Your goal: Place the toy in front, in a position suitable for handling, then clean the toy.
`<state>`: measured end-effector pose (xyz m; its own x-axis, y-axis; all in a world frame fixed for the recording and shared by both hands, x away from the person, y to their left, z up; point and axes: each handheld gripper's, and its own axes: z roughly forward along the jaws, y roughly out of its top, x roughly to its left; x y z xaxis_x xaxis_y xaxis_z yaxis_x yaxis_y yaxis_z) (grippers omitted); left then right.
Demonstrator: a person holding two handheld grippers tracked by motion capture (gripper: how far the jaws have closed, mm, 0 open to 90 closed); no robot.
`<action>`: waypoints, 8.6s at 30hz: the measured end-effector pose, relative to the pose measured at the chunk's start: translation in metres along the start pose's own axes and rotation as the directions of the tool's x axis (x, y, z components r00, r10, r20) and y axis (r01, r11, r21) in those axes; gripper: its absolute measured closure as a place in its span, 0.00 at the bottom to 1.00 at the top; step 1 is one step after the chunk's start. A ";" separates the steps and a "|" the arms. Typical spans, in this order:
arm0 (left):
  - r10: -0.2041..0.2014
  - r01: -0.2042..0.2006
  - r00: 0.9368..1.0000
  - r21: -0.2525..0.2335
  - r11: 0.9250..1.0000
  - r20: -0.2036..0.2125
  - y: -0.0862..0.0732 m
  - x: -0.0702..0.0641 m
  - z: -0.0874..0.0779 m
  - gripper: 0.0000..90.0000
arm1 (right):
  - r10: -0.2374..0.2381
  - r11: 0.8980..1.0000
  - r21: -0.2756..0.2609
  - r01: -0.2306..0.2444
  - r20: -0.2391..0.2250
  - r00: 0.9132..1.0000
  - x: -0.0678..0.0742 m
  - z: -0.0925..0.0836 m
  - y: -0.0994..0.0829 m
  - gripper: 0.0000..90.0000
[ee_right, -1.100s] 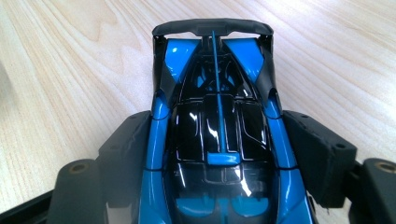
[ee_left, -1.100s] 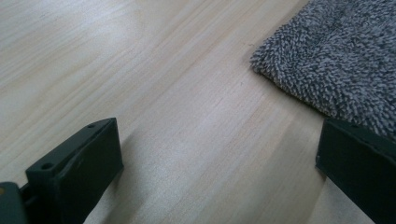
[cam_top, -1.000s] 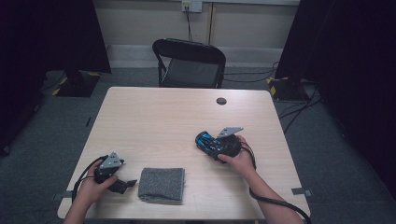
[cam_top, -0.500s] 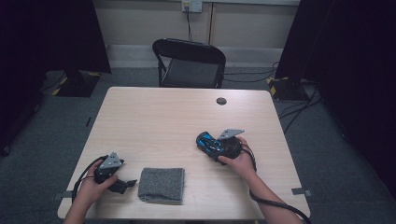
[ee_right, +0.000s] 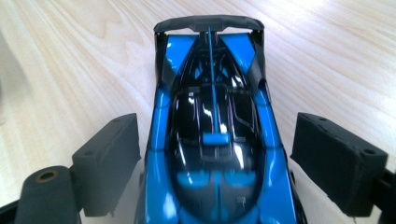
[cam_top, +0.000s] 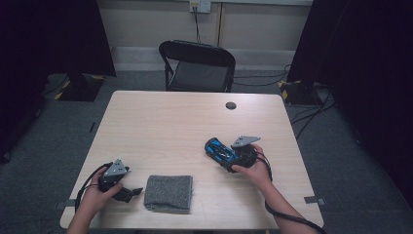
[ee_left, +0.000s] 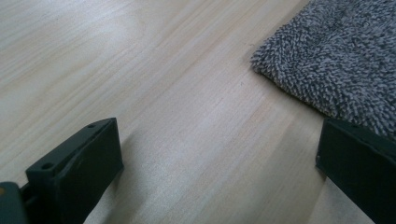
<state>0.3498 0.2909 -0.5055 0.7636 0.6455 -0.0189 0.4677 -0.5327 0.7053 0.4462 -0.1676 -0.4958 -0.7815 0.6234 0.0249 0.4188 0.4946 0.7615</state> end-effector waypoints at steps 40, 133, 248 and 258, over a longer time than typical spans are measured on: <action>-0.038 0.038 0.999 -0.026 0.999 -0.031 -0.001 0.000 -0.003 0.06 | 0.012 0.999 0.040 -0.013 0.029 1.000 0.002 -0.022 -0.030 0.25; 0.066 -0.058 0.993 -0.081 0.995 0.102 0.063 -0.067 0.050 0.45 | 0.022 0.999 0.039 -0.023 0.039 0.999 0.004 -0.022 -0.030 0.25; 0.039 -0.038 0.999 0.041 0.998 -0.008 0.225 -0.117 0.151 0.82 | 0.021 0.999 0.039 -0.022 0.039 0.999 0.004 -0.022 -0.030 0.25; -0.004 0.004 1.000 0.055 0.998 -0.011 0.228 -0.110 0.153 0.82 | 0.021 0.999 0.037 -0.022 0.037 0.999 0.004 -0.022 -0.031 0.26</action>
<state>0.4406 0.0152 -0.4507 0.7568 0.6535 -0.0136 0.4950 -0.5593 0.6650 0.4202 -0.1939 -0.5046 -0.7548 0.6558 0.0165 0.4530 0.5028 0.7362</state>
